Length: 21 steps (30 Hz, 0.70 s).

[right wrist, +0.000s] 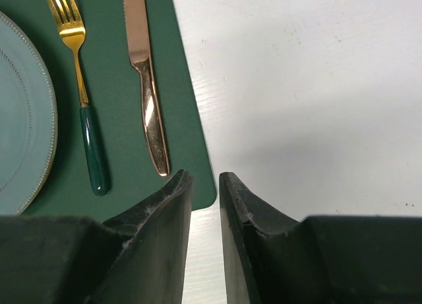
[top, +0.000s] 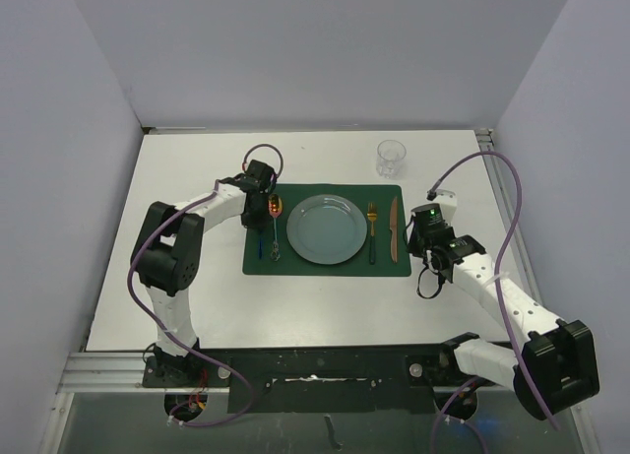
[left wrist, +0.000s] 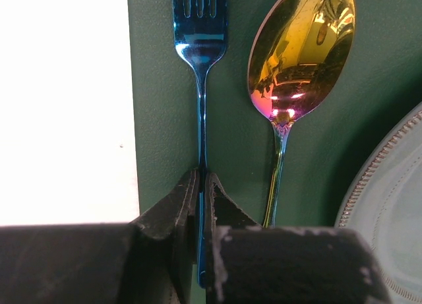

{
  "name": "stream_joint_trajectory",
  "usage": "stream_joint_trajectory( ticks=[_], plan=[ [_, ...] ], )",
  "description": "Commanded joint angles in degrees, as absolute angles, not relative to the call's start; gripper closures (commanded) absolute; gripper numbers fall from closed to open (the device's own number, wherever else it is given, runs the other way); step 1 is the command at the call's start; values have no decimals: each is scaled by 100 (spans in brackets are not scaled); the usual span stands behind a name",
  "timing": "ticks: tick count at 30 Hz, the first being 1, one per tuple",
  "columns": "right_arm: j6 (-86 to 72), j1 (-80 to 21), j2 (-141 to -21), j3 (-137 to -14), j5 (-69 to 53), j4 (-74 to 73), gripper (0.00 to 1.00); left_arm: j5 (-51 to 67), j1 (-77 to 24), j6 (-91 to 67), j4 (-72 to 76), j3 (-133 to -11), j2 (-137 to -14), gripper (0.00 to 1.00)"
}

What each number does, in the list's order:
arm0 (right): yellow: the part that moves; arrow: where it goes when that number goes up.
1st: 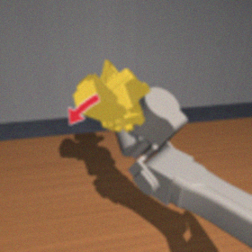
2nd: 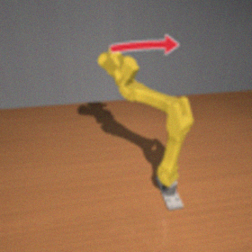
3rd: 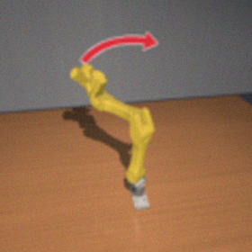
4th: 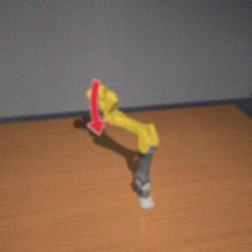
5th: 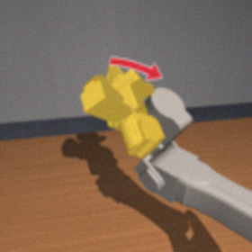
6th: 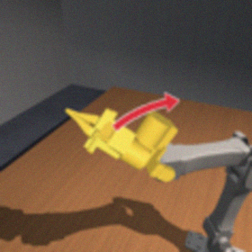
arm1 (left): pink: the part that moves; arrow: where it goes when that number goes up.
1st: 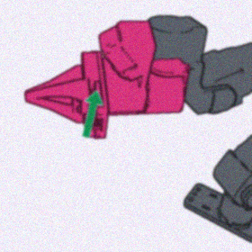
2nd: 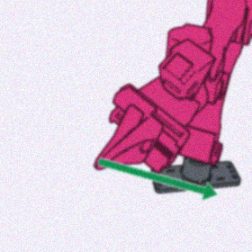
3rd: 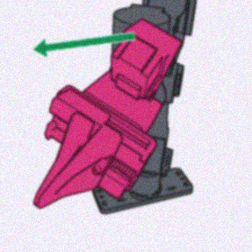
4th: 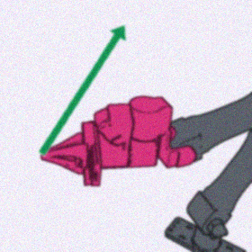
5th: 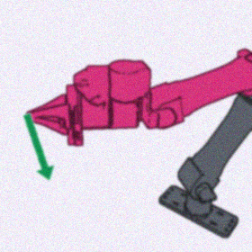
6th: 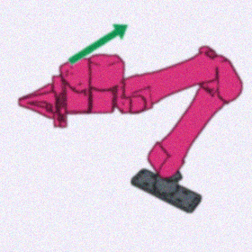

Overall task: Set the dinner table for one person
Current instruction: Adjust the fork on the napkin.

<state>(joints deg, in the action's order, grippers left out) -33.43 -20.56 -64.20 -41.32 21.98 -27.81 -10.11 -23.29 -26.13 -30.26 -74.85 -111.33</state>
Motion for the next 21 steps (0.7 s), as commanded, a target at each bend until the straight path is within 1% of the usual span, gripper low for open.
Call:
stream_joint_trajectory(
  ticks=[1, 21],
  plan=[
    [-3313, -2019, -6421, -4193, 2206, -2557, 75, -1169, -2342, -2422, -3167, -7459, -10915, 100],
    [-3310, -2015, -6461, -4210, 2196, -2531, 75, -1046, -2364, -2377, -3118, -7299, -10783, 100]
  ],
)
